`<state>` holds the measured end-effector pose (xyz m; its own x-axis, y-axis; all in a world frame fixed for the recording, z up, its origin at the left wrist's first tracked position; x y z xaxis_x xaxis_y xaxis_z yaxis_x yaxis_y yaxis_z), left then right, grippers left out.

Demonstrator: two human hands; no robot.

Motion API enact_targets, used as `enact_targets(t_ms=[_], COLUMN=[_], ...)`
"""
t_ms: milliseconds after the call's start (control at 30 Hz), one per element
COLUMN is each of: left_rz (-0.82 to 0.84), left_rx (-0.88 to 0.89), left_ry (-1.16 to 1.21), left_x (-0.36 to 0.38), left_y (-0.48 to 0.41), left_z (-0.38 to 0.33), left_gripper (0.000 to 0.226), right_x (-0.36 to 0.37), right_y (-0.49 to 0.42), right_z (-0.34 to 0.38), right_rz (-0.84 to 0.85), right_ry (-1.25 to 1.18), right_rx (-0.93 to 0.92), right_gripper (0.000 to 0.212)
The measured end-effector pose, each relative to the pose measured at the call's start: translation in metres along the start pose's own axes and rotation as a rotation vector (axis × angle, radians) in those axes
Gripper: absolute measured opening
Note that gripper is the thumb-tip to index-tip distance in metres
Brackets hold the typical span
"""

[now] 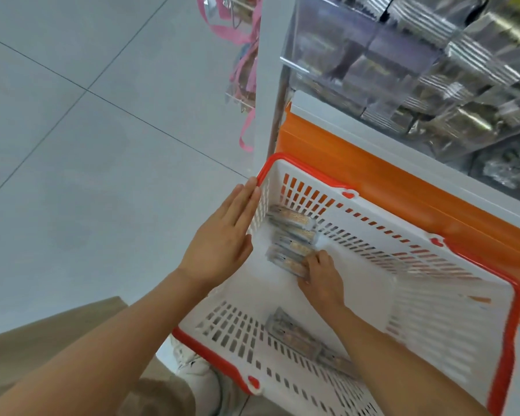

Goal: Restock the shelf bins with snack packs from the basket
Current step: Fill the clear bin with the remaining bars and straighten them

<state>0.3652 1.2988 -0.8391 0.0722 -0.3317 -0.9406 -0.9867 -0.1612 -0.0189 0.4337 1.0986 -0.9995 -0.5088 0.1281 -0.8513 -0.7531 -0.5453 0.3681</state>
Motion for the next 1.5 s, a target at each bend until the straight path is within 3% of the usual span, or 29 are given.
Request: enact_targets(t_ms=[233, 467, 567, 667, 767, 867, 967, 1233, 1333, 1433, 1500], left_rz=[0.017, 0.011, 0.017, 0.172, 0.222, 0.232, 0.199, 0.254, 0.062, -0.383, -0.533], left_rx=[-0.020, -0.008, 0.056, 0.027, 0.072, 0.101, 0.081, 0.118, 0.219, 0.290, 0.331], left_ry=[-0.072, -0.113, 0.080, 0.516, 0.729, 0.938, 1.079, 1.220, 1.058, 0.560, 0.311], left_x=[0.000, -0.009, -0.018, -0.022, -0.036, -0.051, -0.067, -0.103, -0.135, -0.183, -0.202], left_y=[-0.001, -0.003, -0.011, -0.017, -0.020, -0.022, -0.026, -0.032, -0.044, -0.058, -0.067], left_z=[-0.002, -0.013, -0.050, -0.102, -0.149, -0.182, -0.201, -0.234, -0.239, -0.228, -0.224], left_gripper=[0.083, 0.082, 0.063, 0.045, 0.038, 0.016, 0.017, 0.026, 0.020, 0.030, 0.042], right_x=[-0.045, -0.142, -0.187, -0.229, -0.265, -0.294, -0.307, -0.339, -0.373, -0.419, -0.447], right_y=[0.012, 0.050, 0.072, 0.096, 0.120, 0.141, 0.161, 0.198, 0.203, 0.201, 0.192], right_z=[0.009, 0.023, 0.031, 0.037, 0.041, 0.039, 0.036, 0.043, 0.055, 0.066, 0.072], right_rz=[-0.018, -0.184, -0.243, -0.333, -0.453, -0.542, -0.563, -0.659, -0.724, -0.815, -0.846], right_ry=[-0.216, -0.513, -0.636, -0.730, -0.785, -0.864, -0.823, -0.721, -0.678, -0.611, -0.481], right_rx=[-0.151, -0.181, -0.170, -0.175, -0.205, -0.236, -0.252, -0.289, -0.291, -0.273, -0.222], right_gripper=[0.032, 0.038, 0.039, 0.039, 0.042, 0.050, 0.056, 0.039, 0.035, 0.029, 0.025])
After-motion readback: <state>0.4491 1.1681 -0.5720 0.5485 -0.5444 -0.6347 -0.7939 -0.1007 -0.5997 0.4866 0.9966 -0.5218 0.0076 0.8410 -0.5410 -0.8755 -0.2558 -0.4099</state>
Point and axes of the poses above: each hand's wrist, its own y-axis away from the middle knuckle, its own x-axis out of the palm, z = x × y, the point moved 8 cm from there along -y, towards the middle knuckle, and after that the axes turned 3 degrees about -y, right-handed, at the moved point
